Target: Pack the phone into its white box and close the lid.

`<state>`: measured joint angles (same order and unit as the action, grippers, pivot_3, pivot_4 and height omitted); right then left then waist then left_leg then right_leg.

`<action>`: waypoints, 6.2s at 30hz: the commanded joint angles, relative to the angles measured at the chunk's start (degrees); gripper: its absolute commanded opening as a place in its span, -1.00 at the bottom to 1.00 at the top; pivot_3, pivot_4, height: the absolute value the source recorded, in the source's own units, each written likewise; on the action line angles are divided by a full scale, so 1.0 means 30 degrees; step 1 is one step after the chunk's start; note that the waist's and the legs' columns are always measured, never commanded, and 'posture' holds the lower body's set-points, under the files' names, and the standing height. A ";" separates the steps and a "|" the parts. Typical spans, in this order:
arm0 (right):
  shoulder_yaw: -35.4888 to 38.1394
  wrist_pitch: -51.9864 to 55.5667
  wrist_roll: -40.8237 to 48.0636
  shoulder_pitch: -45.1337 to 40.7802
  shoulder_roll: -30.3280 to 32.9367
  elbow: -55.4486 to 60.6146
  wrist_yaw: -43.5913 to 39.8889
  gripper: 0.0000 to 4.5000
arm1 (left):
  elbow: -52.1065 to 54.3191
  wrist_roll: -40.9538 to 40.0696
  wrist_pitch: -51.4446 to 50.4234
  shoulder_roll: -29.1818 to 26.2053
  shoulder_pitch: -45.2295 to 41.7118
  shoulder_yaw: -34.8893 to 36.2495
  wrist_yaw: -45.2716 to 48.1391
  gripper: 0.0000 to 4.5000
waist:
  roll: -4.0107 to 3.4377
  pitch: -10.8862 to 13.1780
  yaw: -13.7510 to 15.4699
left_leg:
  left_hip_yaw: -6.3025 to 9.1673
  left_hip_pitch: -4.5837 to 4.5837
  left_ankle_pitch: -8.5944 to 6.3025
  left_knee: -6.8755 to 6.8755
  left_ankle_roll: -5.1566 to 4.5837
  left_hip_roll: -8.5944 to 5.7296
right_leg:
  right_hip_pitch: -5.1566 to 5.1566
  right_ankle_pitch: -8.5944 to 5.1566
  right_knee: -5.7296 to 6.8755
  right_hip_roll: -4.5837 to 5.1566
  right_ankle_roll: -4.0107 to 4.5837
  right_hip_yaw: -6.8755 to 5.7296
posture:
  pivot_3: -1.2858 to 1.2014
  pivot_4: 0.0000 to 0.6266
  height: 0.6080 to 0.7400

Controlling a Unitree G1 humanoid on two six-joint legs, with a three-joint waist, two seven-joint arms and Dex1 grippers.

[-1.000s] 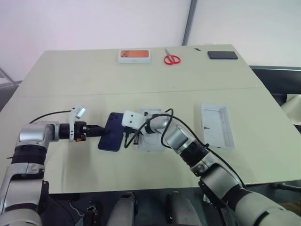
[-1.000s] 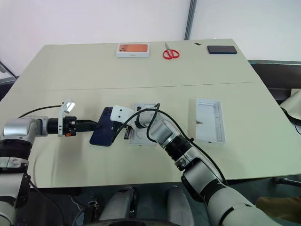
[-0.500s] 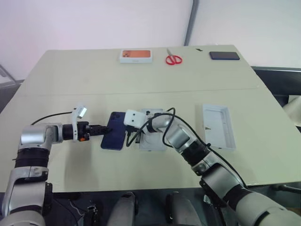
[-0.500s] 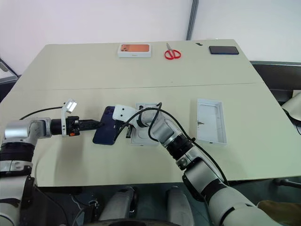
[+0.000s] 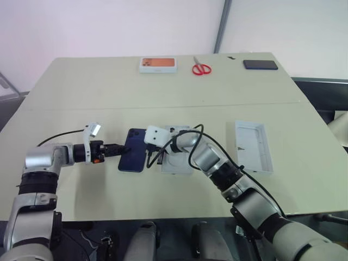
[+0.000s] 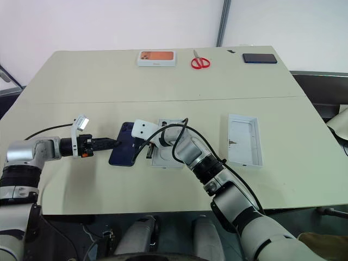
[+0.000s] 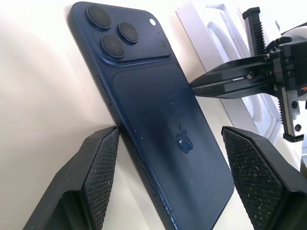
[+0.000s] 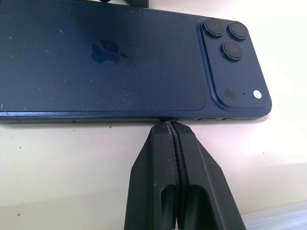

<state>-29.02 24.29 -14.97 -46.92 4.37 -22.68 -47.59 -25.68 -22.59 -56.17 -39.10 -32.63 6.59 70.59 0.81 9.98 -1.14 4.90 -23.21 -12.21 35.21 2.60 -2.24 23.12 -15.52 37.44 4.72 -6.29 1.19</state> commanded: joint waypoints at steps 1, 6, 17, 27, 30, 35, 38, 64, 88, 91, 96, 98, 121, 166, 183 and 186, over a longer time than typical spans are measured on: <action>-0.0469 -0.0364 0.0064 -0.0222 -0.0522 0.0004 -0.0047 -0.98 | 0.1386 -0.1009 -0.0308 0.0783 -0.0279 -0.0556 0.0077 0.60 | 0.0000 0.0000 0.0004 | 0.0002 -0.0002 0.0000 0.0000 0.0000 0.0000 | 0.0001 0.0000 0.0000 -0.0003 0.0000 -0.0003 | 0.03 -0.52 1.00; -0.0471 -0.0396 0.0066 -0.0215 -0.0573 -0.0024 -0.0065 -0.98 | 0.1244 -0.0037 -0.0423 0.0698 -0.0034 -0.1570 -0.1064 0.60 | -0.0005 -0.0008 0.0035 | 0.0003 0.0009 0.0000 0.0000 0.0000 0.0001 | -0.0009 0.0000 0.0000 -0.0001 0.0000 -0.0004 | 0.03 -0.52 1.00; -0.0495 -0.0440 -0.0015 -0.0119 -0.0579 -0.0002 -0.0053 -0.98 | 0.3875 -0.1971 -0.3042 0.1173 -0.0012 -0.0504 -0.1765 0.60 | -0.0005 -0.0008 0.0004 | 0.0001 0.0010 0.0000 -0.0012 0.0001 0.0003 | -0.0006 0.0000 -0.0005 -0.0002 0.0000 0.0001 | 0.03 -0.52 1.00; -0.0524 -0.0370 -0.0110 0.0029 -0.0536 0.0143 -0.0082 -0.98 | 0.2880 -0.3040 -0.1078 0.1892 0.1068 0.1862 -0.0887 0.60 | 0.0044 -0.0006 -0.0449 | 0.0008 -0.0039 0.0007 -0.0018 0.0016 0.0021 | 0.0068 0.0002 -0.0009 -0.0012 0.0005 0.0019 | 0.03 -0.52 1.00; -0.0579 -0.0387 -0.0111 0.0051 -0.0448 0.0207 -0.0099 -0.98 | 0.2933 -0.2893 -0.0926 0.1508 0.1406 0.1412 -0.1237 0.60 | 0.0043 -0.0005 -0.0524 | 0.0034 -0.0061 0.0013 -0.0042 0.0024 0.0031 | 0.0123 0.0001 0.0008 -0.0023 0.0006 0.0034 | 0.03 -0.52 1.00; -0.0611 -0.0372 -0.0102 0.0127 -0.0340 0.0293 -0.0085 -0.98 | 0.2462 -0.3530 -0.1169 0.1084 0.1388 0.1571 -0.1254 0.60 | 0.0044 -0.0006 -0.0487 | 0.0033 -0.0056 0.0013 -0.0036 0.0025 0.0029 | 0.0111 0.0001 0.0005 -0.0018 0.0006 0.0034 | 0.03 -0.52 1.00; -0.0628 -0.0370 -0.0100 0.0121 -0.0326 0.0308 -0.0104 -0.98 | 0.2536 -0.3758 -0.1319 0.0894 0.1524 0.1556 -0.1276 0.60 | 0.0043 -0.0005 -0.0483 | 0.0032 -0.0057 0.0013 -0.0037 0.0024 0.0029 | 0.0112 0.0001 0.0005 -0.0017 0.0007 0.0035 | 0.03 -0.52 1.00; -0.0763 -0.0480 -0.0169 0.0082 -0.0306 0.0222 -0.0122 -1.00 | 0.1406 -0.5422 -0.2112 0.0159 0.2263 0.2405 -0.1419 0.24 | 0.0044 -0.0005 -0.0483 | 0.0038 -0.0057 0.0013 -0.0040 0.0025 0.0030 | 0.0114 0.0001 0.0005 -0.0014 0.0007 0.0036 | 0.03 -0.52 1.00; -0.0588 -0.0481 -0.0152 -0.0041 -0.0248 0.0204 0.0018 -1.00 | 0.1028 -0.6523 -0.3831 0.0621 0.2611 0.2448 -0.2506 -0.98 | 0.0046 -0.0010 -0.0471 | 0.0043 -0.0039 0.0012 -0.0040 0.0026 0.0029 | 0.0090 0.0002 0.0003 -0.0007 0.0008 0.0032 | 0.03 -0.52 1.00; -0.0480 -0.0690 -0.0089 -0.0094 -0.0265 0.0201 0.0109 -1.00 | 0.0924 -0.6842 -0.4288 0.0619 0.2609 0.2699 -0.2651 -0.98 | 0.0046 -0.0010 -0.0471 | 0.0045 -0.0040 0.0012 -0.0041 0.0026 0.0029 | 0.0092 0.0002 0.0003 -0.0007 0.0008 0.0032 | 0.03 -0.52 1.00; 0.0763 -0.0734 0.1573 0.0102 -0.0485 0.1314 -0.0475 -1.00 | 0.0946 -0.7830 -0.4546 0.0697 0.2553 0.3854 -0.2834 -0.98 | 0.0050 -0.0006 -0.0471 | 0.0046 -0.0049 0.0012 -0.0043 0.0026 0.0029 | 0.0104 0.0002 0.0003 -0.0007 0.0008 0.0032 | 0.03 -0.52 1.00; 0.1759 -0.0316 0.2874 0.0304 -0.0519 0.2065 -0.1057 -1.00 | 0.0816 -0.8525 -0.5099 0.0606 0.2318 0.4552 -0.2852 -0.98 | 0.0057 0.0003 -0.0472 | 0.0047 -0.0056 0.0012 -0.0041 0.0026 0.0031 | 0.0110 0.0002 0.0002 -0.0006 0.0009 0.0032 | 0.03 -0.52 1.00; 0.1633 0.2633 0.7051 0.4937 0.8039 1.1687 -0.5738 0.46 | 0.3674 -0.9989 -0.6948 -0.1017 0.3175 0.3633 -0.0830 -1.00 | 0.0084 0.0032 -0.0452 | 0.0026 -0.0074 0.0007 -0.0054 0.0022 0.0050 | 0.0114 0.0000 -0.0040 0.0007 0.0009 0.0030 | 0.03 -0.52 1.00; 0.2162 0.2813 0.5516 0.7710 1.0842 1.2812 -0.4390 -0.66 | 0.2634 -0.9066 -0.5253 -0.1423 0.2551 0.1717 0.0493 -1.00 | 0.0112 0.0040 0.0203 | 0.0029 -0.0074 0.0002 -0.0017 0.0007 0.0026 | 0.0048 -0.0002 -0.0085 0.0094 0.0003 -0.0008 | 0.03 -0.52 1.00; 0.2667 0.4487 0.7431 0.8779 1.1624 1.5432 -0.4074 0.20 | 0.5216 -1.0921 -0.8194 -0.0184 0.1913 0.3393 -0.2967 -1.00 | 0.0133 0.0048 0.0119 | 0.0036 -0.0076 0.0000 -0.0017 0.0003 0.0034 | 0.0042 -0.0005 -0.0102 0.0104 0.0001 -0.0018 | 0.03 -0.52 1.00; 0.2549 0.4431 0.7662 0.8640 1.2052 1.5412 -0.4638 0.64 | 0.5532 -1.1389 -0.8962 0.0148 0.1606 0.3891 -0.3944 -1.00 | 0.0136 0.0051 0.0120 | 0.0037 -0.0076 0.0000 -0.0016 0.0003 0.0034 | 0.0043 -0.0004 -0.0100 0.0101 0.0000 -0.0020 | 0.03 -0.52 1.00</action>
<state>-21.78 38.35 7.10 -20.56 39.80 22.77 -60.45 -11.30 -53.88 -81.91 -38.69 -26.26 15.17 59.55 1.21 10.13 -0.78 5.01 -23.44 -12.21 35.16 2.60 -2.14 23.25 -15.53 37.14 5.02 -6.28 1.13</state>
